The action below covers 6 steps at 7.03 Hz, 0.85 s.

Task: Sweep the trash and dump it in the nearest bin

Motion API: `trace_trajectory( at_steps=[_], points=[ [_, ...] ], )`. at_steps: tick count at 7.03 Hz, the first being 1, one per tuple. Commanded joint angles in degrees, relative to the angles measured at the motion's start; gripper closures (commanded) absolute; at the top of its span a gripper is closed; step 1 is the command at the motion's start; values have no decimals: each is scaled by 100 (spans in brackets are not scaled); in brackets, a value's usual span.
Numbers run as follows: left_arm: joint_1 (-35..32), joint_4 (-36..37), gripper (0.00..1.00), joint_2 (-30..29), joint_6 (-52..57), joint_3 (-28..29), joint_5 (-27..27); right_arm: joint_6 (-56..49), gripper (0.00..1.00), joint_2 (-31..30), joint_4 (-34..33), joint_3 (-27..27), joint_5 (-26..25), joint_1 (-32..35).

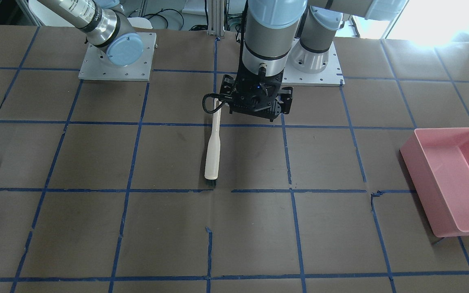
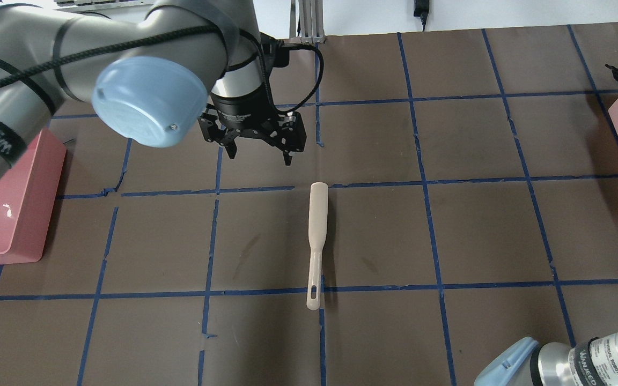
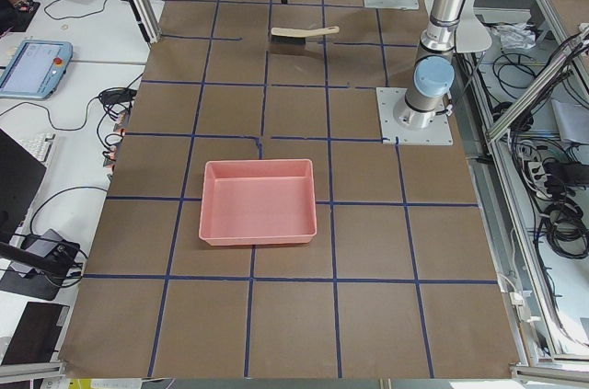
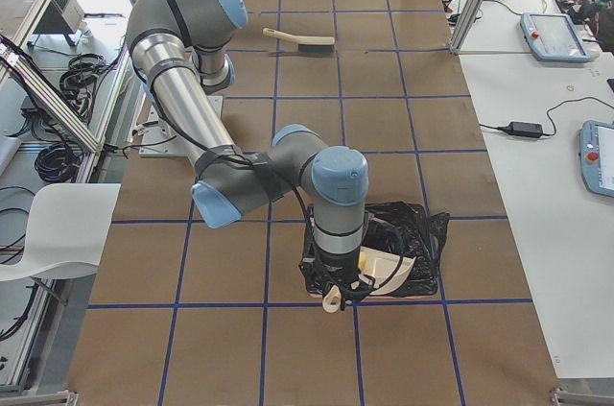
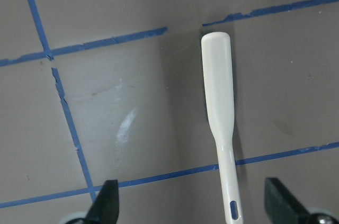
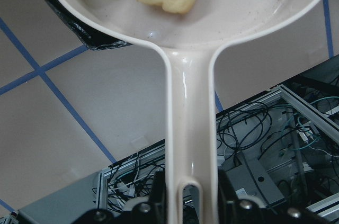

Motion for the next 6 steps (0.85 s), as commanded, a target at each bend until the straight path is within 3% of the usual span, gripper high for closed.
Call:
trace_trajectory(
  at_steps=[1,4,6],
  points=[
    [360,-81,0,201,427,92,12,-336,100,-18,-200,-4,-52,110],
    [816,-369,0,693,771,-83,126,-769,100,-246,-421,-21,26,180],
    [835,-415,0,737,825,-75,187,-332,100,-702,190,14,53,399]
  ],
)
